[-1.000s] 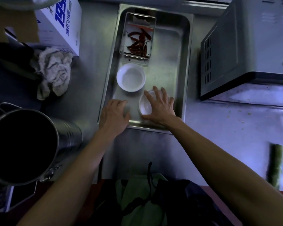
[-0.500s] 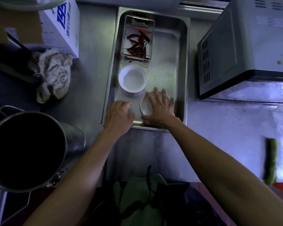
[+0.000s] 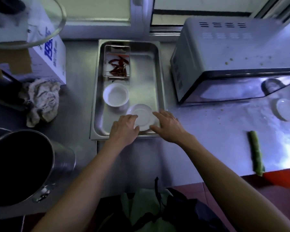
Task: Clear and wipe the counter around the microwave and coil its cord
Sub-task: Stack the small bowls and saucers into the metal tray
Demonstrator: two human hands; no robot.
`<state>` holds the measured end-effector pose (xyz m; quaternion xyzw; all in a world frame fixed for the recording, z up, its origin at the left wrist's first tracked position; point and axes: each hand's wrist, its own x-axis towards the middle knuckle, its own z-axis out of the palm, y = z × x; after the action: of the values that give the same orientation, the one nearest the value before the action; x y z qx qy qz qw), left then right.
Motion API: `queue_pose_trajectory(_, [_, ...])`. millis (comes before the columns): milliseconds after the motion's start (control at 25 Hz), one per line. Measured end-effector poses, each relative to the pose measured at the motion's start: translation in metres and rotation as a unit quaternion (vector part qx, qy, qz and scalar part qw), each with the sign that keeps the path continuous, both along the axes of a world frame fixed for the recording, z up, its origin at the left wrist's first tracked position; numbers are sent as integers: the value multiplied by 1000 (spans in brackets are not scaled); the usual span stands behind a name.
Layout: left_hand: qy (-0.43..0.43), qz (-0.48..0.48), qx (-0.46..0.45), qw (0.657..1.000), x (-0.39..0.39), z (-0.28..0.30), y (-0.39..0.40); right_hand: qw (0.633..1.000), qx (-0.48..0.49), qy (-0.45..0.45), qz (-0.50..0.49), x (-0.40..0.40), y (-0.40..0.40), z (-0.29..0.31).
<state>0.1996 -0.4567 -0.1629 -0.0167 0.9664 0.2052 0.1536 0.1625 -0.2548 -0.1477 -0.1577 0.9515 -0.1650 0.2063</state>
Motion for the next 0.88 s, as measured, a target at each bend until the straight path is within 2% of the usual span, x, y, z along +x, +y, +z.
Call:
queue_pose_trajectory(240, [18, -105, -38, 994, 26, 24, 85, 998, 13, -20, -55, 58, 107, 17])
queue_pose_trajectory(520, [24, -187, -40, 981, 91, 31, 211, 990, -38, -49, -129, 162, 239, 23])
queue_pose_trajectory(720, [43, -288, -34, 956, 123, 36, 322, 972, -54, -23, -228, 244, 334, 36])
queue_pose_trajectory(880, [44, -350, -37, 935, 141, 37, 381, 953, -60, -5, -296, 287, 379, 36])
